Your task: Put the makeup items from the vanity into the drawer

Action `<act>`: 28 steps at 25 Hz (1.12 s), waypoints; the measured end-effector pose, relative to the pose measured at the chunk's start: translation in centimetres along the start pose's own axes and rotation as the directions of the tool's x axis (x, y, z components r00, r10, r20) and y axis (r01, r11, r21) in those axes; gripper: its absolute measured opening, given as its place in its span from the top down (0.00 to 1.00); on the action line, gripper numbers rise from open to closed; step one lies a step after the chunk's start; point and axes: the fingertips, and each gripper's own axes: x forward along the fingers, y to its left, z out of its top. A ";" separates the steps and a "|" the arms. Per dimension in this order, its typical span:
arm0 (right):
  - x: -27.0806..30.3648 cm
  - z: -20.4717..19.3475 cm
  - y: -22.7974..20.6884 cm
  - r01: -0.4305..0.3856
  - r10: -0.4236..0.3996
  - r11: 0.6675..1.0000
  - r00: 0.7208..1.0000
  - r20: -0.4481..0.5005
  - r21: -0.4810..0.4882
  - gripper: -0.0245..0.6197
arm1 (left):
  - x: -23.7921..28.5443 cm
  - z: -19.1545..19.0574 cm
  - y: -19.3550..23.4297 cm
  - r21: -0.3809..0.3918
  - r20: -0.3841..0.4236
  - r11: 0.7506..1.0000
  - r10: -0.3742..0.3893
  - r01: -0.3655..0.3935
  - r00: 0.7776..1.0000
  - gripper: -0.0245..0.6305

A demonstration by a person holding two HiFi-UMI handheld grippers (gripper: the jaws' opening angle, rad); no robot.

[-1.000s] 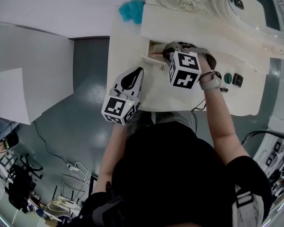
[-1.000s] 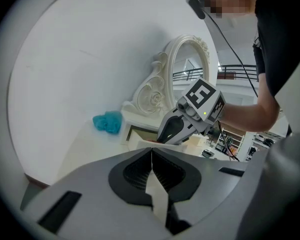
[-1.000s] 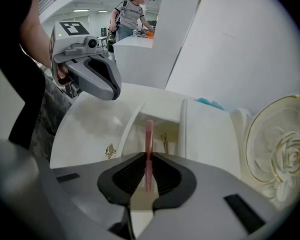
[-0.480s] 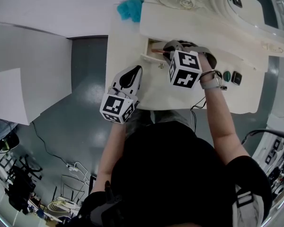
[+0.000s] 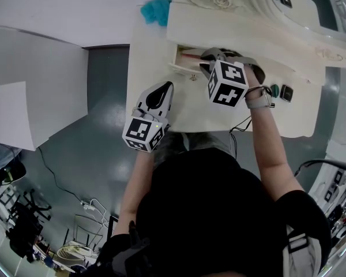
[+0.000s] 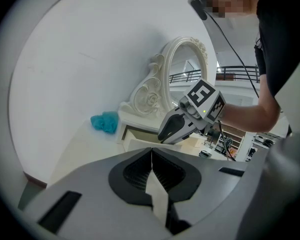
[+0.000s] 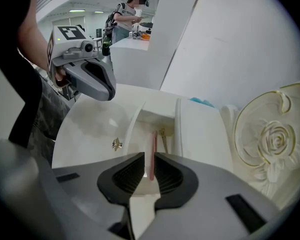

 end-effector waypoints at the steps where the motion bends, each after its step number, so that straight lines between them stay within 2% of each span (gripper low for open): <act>1: -0.2 -0.1 0.1 0.003 -0.003 1.000 1.000 0.004 0.003 0.87 | 0.0 0.0 -0.2 0.000 0.001 1.000 0.000 0.000 1.000 0.94; 8: -2.0 -0.6 0.8 0.036 -0.040 0.998 0.997 0.071 0.053 0.87 | 0.5 0.0 -2.0 0.009 0.005 1.000 -0.021 0.021 1.000 0.94; 12: -3.5 -1.1 1.8 0.016 -0.031 0.994 0.990 0.135 0.110 0.88 | 1.1 -0.1 -3.6 0.022 0.000 0.999 -0.046 0.046 0.999 0.94; 15: -4.4 -2.2 2.7 0.009 -0.030 0.991 0.989 0.148 0.137 0.90 | 1.6 -0.4 -5.0 0.027 -0.009 0.997 -0.067 0.067 0.998 0.94; 22: -5.6 -7.7 5.6 -0.009 -0.019 0.973 0.993 0.118 0.231 0.93 | 3.7 -1.8 -9.2 0.033 -0.051 0.988 -0.150 0.151 0.987 0.94; 28: -6.7 -14.1 8.3 0.014 -0.037 0.940 0.997 0.061 0.341 0.92 | 6.2 -3.0 -13.8 0.046 -0.093 0.970 -0.236 0.241 0.967 0.94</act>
